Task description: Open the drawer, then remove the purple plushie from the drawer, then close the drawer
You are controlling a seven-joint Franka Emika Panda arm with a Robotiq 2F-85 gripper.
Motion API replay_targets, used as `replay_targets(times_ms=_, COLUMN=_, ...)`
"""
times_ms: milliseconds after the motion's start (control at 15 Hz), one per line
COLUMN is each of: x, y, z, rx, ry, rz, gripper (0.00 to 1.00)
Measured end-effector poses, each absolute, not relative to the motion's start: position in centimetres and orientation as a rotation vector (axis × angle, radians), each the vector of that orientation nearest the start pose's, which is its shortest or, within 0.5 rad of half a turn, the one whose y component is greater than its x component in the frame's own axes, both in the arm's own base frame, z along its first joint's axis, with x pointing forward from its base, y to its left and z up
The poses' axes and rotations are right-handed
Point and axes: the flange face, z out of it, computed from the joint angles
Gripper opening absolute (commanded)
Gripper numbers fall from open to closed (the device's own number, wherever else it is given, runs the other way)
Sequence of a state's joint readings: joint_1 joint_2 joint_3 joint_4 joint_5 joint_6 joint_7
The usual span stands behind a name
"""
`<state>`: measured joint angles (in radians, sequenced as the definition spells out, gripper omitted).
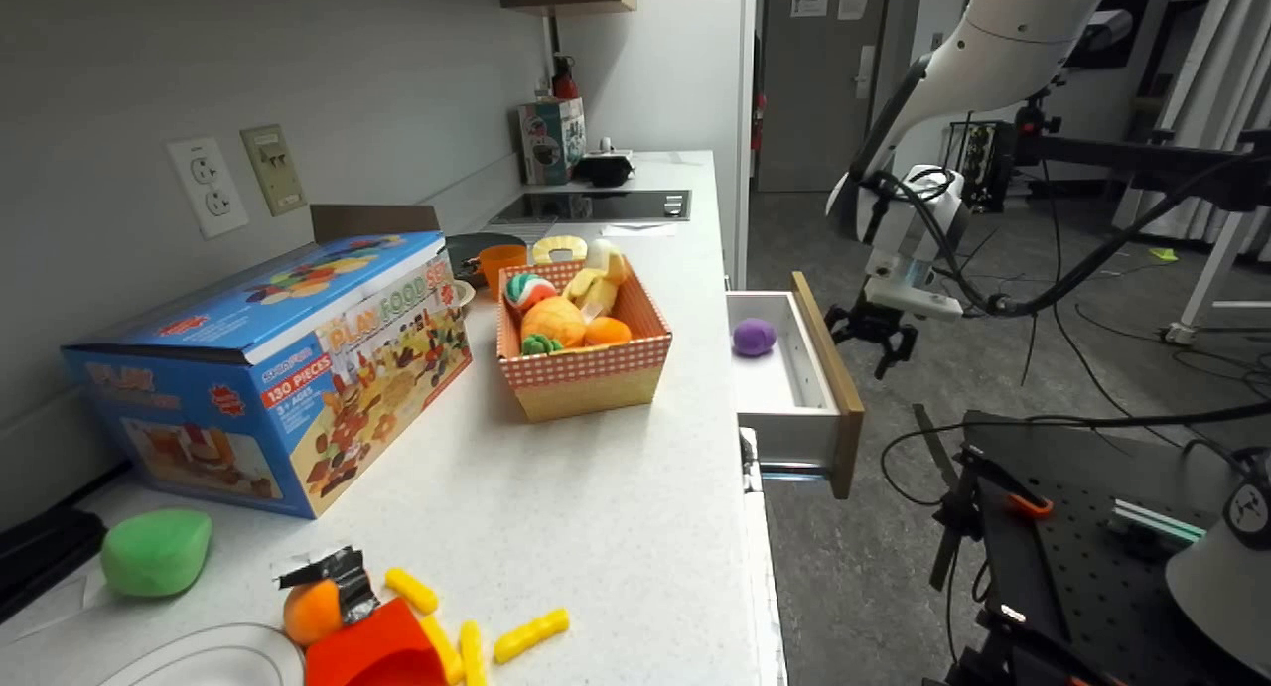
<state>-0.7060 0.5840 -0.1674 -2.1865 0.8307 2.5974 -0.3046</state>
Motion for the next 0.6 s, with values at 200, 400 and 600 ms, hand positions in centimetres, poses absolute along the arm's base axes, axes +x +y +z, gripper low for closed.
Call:
replay_targets(times_ms=200, x=32.2, y=-41.2, z=10.4, rx=-2.271, ry=1.672, rz=-0.082, gripper=1.0)
replay_targets(times_ms=400, x=32.2, y=-40.9, z=10.5, rx=-2.291, ry=1.602, rz=-0.112, gripper=1.0)
replay_targets(times_ms=600, x=29.9, y=-40.6, z=11.8, rx=-2.321, ry=1.522, rz=-0.126, gripper=1.0)
